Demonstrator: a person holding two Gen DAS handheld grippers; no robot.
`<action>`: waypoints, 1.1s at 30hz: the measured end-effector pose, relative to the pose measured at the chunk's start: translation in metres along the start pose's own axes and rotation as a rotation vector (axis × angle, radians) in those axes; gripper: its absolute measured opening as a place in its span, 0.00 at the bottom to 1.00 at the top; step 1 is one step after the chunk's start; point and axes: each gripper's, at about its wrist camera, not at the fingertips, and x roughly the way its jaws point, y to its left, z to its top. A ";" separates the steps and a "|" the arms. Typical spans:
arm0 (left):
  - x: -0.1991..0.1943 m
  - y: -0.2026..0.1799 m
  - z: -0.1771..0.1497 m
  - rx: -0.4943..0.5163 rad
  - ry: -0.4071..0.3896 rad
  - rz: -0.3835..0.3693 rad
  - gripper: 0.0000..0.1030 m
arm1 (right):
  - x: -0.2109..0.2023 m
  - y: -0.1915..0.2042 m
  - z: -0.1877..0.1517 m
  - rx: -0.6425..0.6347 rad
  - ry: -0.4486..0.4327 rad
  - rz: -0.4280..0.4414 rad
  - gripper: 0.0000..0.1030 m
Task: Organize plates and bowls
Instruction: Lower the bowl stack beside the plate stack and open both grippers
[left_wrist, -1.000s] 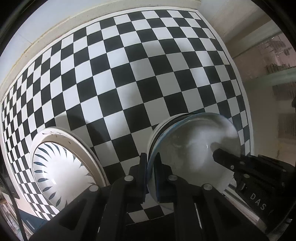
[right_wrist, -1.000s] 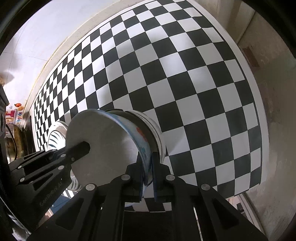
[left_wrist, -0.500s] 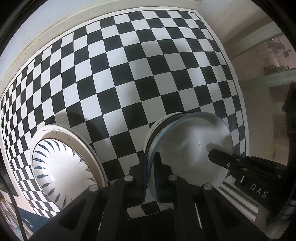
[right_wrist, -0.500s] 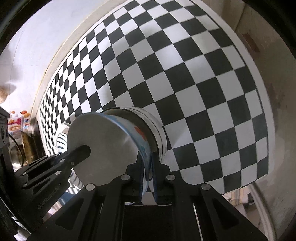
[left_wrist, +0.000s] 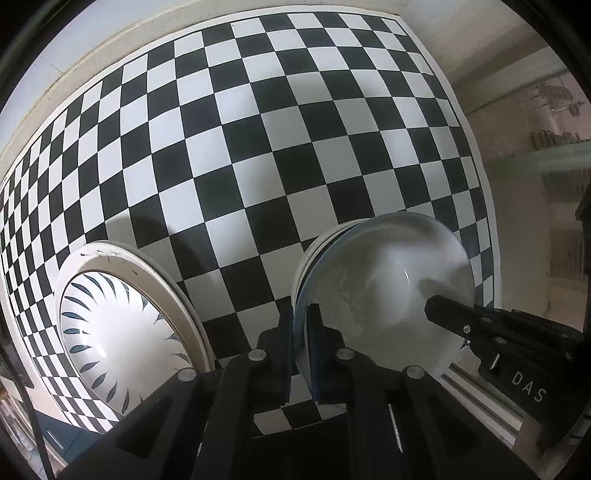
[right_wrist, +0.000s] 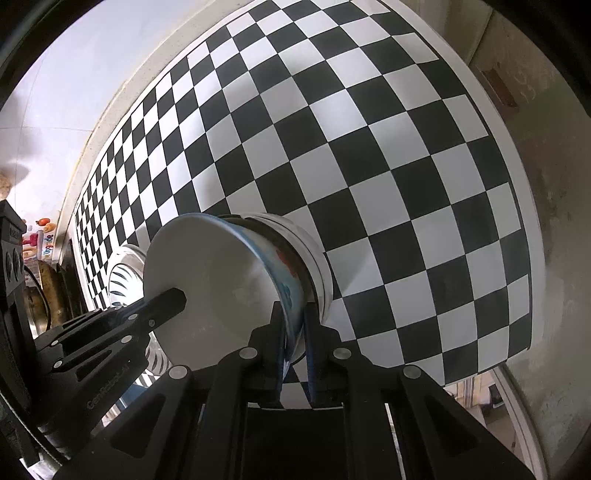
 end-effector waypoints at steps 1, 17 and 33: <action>0.000 0.001 0.000 -0.001 -0.001 0.000 0.06 | 0.000 0.000 0.000 0.001 -0.001 0.001 0.10; -0.022 0.005 -0.008 0.000 -0.046 0.017 0.06 | -0.011 0.008 -0.003 -0.057 -0.041 -0.060 0.16; -0.033 0.008 -0.015 -0.038 -0.098 0.070 0.09 | -0.011 0.013 -0.008 -0.100 -0.073 -0.110 0.16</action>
